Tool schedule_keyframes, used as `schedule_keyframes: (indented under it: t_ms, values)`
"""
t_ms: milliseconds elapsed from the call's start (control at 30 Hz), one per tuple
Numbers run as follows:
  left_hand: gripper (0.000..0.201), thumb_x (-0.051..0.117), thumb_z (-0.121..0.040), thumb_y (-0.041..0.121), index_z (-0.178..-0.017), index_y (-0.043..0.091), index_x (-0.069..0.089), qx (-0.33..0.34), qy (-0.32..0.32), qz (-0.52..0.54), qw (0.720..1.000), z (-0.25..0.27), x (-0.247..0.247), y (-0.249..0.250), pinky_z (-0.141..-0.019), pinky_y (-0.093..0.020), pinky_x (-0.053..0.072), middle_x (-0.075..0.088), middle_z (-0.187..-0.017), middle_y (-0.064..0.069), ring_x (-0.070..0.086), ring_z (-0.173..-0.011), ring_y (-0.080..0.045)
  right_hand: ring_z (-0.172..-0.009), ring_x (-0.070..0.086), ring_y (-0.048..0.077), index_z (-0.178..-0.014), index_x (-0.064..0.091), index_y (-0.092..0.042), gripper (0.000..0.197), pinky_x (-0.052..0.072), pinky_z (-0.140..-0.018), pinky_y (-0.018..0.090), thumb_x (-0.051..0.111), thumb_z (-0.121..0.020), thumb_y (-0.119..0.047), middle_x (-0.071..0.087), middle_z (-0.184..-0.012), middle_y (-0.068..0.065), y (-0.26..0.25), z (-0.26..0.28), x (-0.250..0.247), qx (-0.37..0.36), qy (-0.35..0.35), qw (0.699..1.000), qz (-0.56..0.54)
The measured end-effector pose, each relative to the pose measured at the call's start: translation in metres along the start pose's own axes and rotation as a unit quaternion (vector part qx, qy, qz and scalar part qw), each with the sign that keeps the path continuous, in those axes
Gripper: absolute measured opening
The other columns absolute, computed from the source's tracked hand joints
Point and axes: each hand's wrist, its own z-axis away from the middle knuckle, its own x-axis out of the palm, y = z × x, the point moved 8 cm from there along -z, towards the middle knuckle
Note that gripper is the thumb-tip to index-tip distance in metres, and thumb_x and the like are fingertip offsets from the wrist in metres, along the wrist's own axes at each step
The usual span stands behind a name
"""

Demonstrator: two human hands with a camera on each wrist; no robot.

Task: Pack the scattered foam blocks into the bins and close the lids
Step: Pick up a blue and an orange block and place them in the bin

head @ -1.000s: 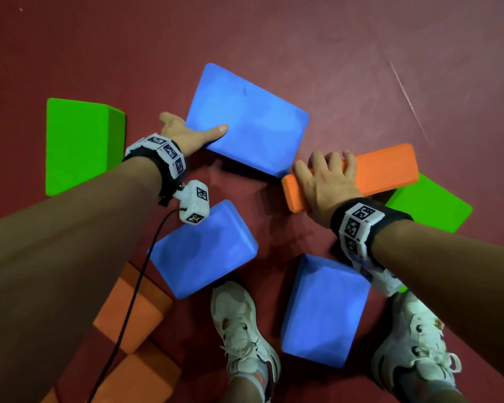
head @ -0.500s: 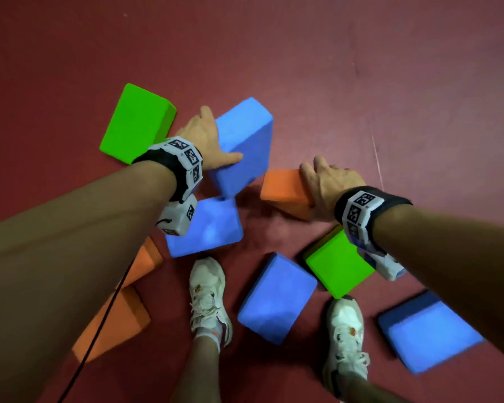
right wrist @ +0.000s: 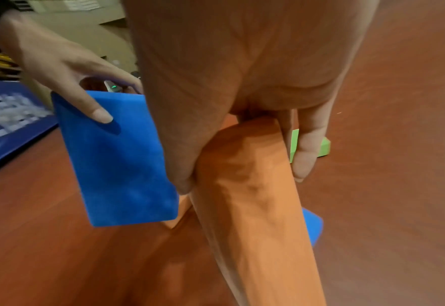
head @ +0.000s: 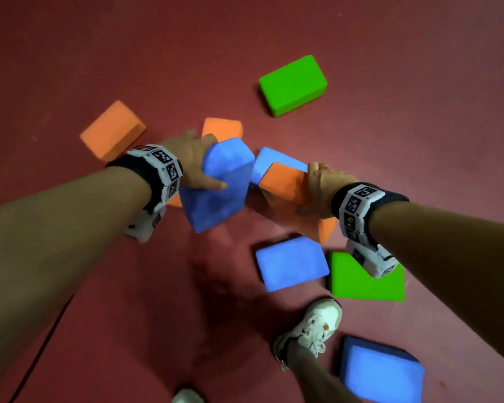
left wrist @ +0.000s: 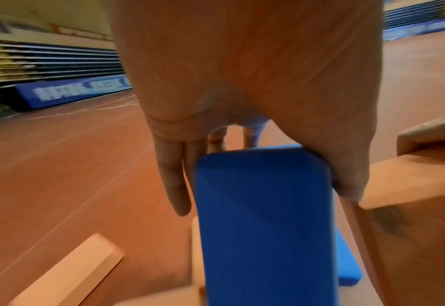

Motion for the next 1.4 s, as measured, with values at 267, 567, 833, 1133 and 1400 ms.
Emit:
schedule_keyframes:
  t_ms: [267,567,833,1133,1400]
  values:
    - [0.079,0.082,-0.066,0.046,-0.119,0.007,0.038,-0.127,-0.049,0.18,0.974,0.24,0.214,-0.159,-0.068,-0.032,0.044,0.06,-0.098,-0.01,0.054,-0.078,-0.025,-0.094,0.062,0.037,-0.125,0.033,-0.013,0.097,0.049,-0.069,0.04,0.084,-0.056,-0.057,0.042,-0.117,0.009,-0.258,0.078,0.115,-0.16,-0.056,0.972,0.161]
    - [0.086,0.082,-0.05,0.054,-0.127,0.043,0.044,-0.217,-0.091,0.339,0.911,0.589,0.499,-0.24,-0.084,-0.038,0.052,0.051,-0.109,0.011,0.056,-0.101,-0.017,-0.101,0.054,0.031,-0.133,0.027,-0.015,0.097,0.049,-0.075,0.041,0.075,-0.062,-0.059,0.045,-0.119,0.009,-0.529,0.269,0.31,-0.328,-0.129,0.887,0.299]
    - [0.086,0.087,-0.065,0.033,-0.137,0.034,0.041,-0.334,0.016,0.515,0.789,0.939,0.703,-0.274,-0.091,-0.021,0.034,0.054,-0.119,0.017,0.052,-0.112,-0.008,-0.098,0.051,0.027,-0.14,0.025,-0.014,0.1,0.043,-0.07,0.036,0.079,-0.067,-0.055,0.038,-0.125,0.007,-0.776,0.489,0.496,-0.472,-0.149,0.767,0.409]
    - [0.083,0.083,-0.066,0.051,-0.134,0.025,0.043,-0.466,0.073,0.504,0.724,1.172,0.854,-0.276,-0.095,-0.031,0.043,0.054,-0.121,0.007,0.055,-0.112,-0.019,-0.099,0.061,0.029,-0.136,0.025,-0.01,0.094,0.045,-0.074,0.034,0.079,-0.07,-0.049,0.053,-0.123,0.012,-0.946,0.677,0.659,-0.6,-0.154,0.673,0.405]
    - [0.078,0.083,-0.063,0.041,-0.13,0.026,0.048,-0.546,0.044,0.475,0.689,1.302,0.951,-0.332,-0.087,-0.039,0.051,0.064,-0.115,0.001,0.062,-0.106,-0.026,-0.094,0.063,0.028,-0.117,0.039,-0.016,0.079,0.051,-0.076,0.035,0.077,-0.058,-0.052,0.059,-0.109,0.004,-1.078,0.758,0.751,-0.649,-0.137,0.636,0.395]
